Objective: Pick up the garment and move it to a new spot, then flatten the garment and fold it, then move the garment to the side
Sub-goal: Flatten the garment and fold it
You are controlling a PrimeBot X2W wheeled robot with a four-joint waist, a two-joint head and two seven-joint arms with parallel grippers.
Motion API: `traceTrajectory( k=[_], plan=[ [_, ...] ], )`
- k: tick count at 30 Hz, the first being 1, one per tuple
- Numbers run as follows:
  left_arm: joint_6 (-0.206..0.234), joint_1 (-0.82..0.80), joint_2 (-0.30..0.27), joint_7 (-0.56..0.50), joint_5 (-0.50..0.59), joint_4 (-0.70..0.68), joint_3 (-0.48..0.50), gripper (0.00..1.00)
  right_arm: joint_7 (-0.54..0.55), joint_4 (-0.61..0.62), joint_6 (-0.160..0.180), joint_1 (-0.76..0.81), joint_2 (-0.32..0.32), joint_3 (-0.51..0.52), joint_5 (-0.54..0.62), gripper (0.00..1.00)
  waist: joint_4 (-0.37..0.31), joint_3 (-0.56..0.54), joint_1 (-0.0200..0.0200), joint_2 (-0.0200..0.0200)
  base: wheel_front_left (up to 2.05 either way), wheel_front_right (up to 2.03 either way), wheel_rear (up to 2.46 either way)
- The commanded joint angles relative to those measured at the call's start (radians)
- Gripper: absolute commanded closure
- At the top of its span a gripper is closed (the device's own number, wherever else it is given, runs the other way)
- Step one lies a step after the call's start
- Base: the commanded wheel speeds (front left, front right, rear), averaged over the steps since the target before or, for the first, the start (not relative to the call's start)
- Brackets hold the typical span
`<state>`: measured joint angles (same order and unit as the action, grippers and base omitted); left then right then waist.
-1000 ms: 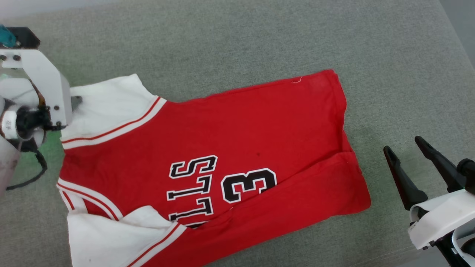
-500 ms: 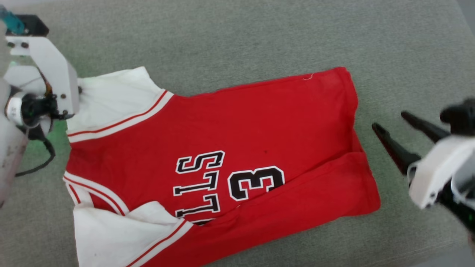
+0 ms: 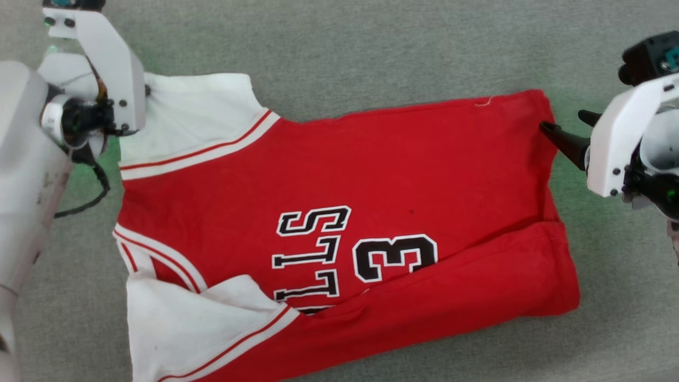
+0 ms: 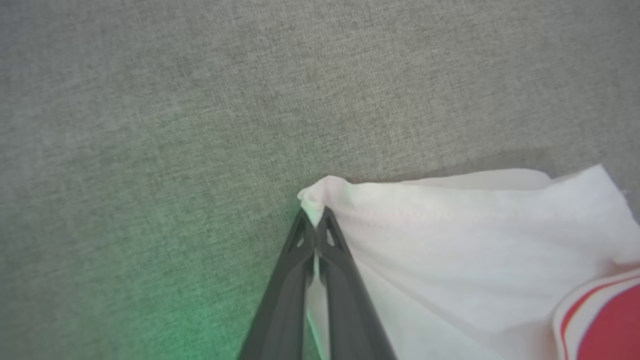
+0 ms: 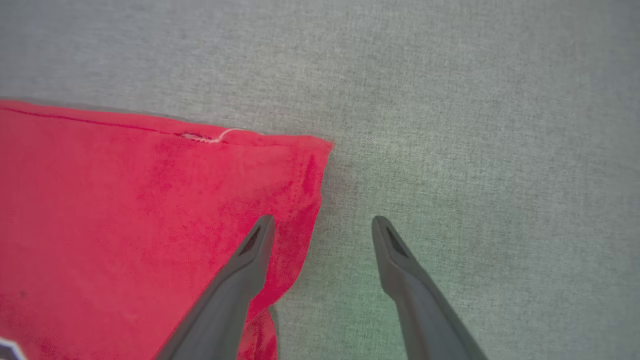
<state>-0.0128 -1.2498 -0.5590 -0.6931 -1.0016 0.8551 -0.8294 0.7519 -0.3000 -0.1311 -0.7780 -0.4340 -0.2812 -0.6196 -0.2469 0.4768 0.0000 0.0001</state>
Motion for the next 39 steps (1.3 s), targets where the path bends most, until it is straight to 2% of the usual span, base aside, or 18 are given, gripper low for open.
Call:
traceTrajectory(
  k=[1, 9, 10, 11, 14, 21, 33, 39],
  plan=[
    [-0.005, 0.038, 0.02, 0.0, 0.011, 0.038, -0.023, 1.0, 0.009, -0.048, 0.001, -0.041, 0.004, -0.024, -0.011, 0.0, 0.017, 0.013, 0.0, -0.0001, 0.0, 0.0, 0.0],
    [-0.034, 0.02, 0.06, 0.022, 0.015, 0.107, -0.034, 1.0, 0.056, -0.279, 0.001, -0.171, 0.026, -0.135, -0.051, 0.0, 0.041, 0.022, 0.0, -0.0001, 0.0, 0.0, 0.0],
    [-0.038, 0.019, 0.066, 0.026, 0.015, 0.116, -0.036, 1.0, 0.067, -0.304, 0.001, -0.18, 0.029, -0.149, -0.06, 0.67, 0.045, 0.022, 0.0, -0.0001, 0.0, 0.0, 0.0],
    [-0.041, 0.018, 0.07, 0.027, 0.016, 0.123, -0.038, 1.0, 0.077, -0.325, 0.001, -0.187, 0.031, -0.16, -0.069, 1.0, 0.048, 0.021, 0.0, -0.0001, 0.0, 0.0, 0.0],
    [-0.051, 0.014, 0.081, 0.034, 0.015, 0.146, -0.04, 1.0, 0.09, -0.377, 0.001, -0.21, 0.029, -0.186, -0.084, 1.0, 0.055, 0.018, 0.0, -0.0001, 0.0, 0.0, 0.0],
    [-0.074, 0.0, 0.1, 0.082, 0.004, 0.176, -0.03, 1.0, 0.015, -0.411, 0.001, -0.245, 0.01, -0.224, -0.099, 1.0, 0.072, -0.008, 0.0, -0.0001, 0.0, 0.0, 0.0],
    [-0.11, 0.009, 0.119, 0.175, -0.068, 0.167, 0.021, 1.0, -0.238, -0.34, 0.001, -0.145, -0.095, -0.357, -0.169, 1.0, 0.133, -0.146, 0.0, -0.0001, 0.0, 0.0, 0.0],
    [-0.117, 0.064, 0.1, 0.179, -0.109, 0.116, 0.027, 1.0, -0.289, -0.308, 0.001, -0.081, -0.155, -0.413, -0.218, 1.0, 0.164, -0.224, 0.0, -0.0001, 0.0, 0.0, 0.0]
  ],
)
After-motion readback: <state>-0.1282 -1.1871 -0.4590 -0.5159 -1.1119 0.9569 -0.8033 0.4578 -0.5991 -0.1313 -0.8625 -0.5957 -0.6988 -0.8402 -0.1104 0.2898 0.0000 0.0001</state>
